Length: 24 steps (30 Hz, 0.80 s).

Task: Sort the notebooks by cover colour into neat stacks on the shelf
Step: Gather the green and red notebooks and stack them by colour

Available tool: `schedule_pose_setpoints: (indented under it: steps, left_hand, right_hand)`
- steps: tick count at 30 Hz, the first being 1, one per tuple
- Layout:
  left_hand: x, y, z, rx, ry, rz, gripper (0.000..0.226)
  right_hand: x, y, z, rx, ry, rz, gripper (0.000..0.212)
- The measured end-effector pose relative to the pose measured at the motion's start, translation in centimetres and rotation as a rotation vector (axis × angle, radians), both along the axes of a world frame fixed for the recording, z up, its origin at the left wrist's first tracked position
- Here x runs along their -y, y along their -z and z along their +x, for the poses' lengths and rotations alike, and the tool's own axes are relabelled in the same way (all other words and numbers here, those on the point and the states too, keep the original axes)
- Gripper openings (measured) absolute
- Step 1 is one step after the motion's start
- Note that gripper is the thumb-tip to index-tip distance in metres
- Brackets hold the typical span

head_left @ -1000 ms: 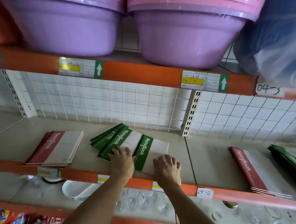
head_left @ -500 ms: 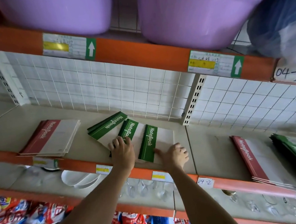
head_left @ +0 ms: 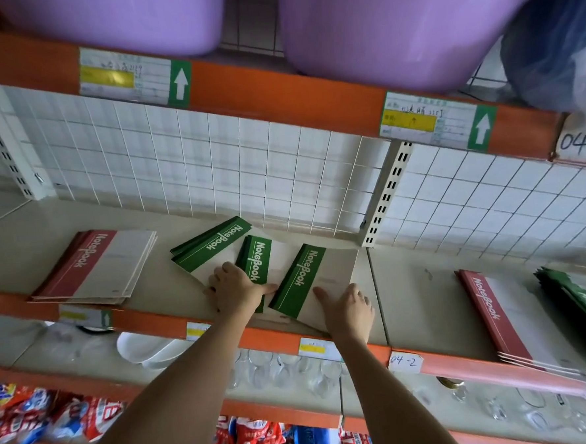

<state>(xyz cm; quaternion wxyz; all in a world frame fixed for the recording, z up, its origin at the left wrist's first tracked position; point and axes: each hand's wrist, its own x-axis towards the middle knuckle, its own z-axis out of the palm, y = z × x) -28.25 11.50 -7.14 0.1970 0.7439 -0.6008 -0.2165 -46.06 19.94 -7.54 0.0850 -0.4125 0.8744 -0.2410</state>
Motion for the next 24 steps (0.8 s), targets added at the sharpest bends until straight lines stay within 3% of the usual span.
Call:
schedule_pose_setpoints:
  steps: [2, 6, 13, 16, 20, 24]
  left_hand:
    - [0.0, 0.3, 0.1, 0.034, -0.010, 0.012, 0.102]
    - [-0.4, 0.8, 0.0, 0.083, -0.006, -0.100, 0.065]
    - [-0.6, 1.1, -0.9, 0.073, 0.016, -0.268, 0.016]
    - [-0.9, 1.2, -0.9, 0.014, 0.130, -0.408, 0.008]
    - [-1.8, 0.5, -1.1, 0.014, 0.218, -0.425, 0.024]
    - [-2.6, -1.2, -2.7, -0.028, 0.217, -0.378, 0.021]
  right_hand:
    - [0.2, 0.3, 0.0, -0.035, -0.005, -0.002, 0.062]
    - [0.4, 0.5, 0.1, -0.105, -0.017, 0.016, 0.057]
    - [0.5, 0.6, 0.0, -0.154, -0.091, 0.005, 0.028]
    - [0.6, 0.2, -0.6, -0.002, -0.110, 0.020, 0.025]
    - [-0.2, -1.2, -2.1, 0.359, -0.123, -0.082, 0.017]
    - [-1.2, -2.1, -3.9, 0.452, -0.160, -0.091, 0.015]
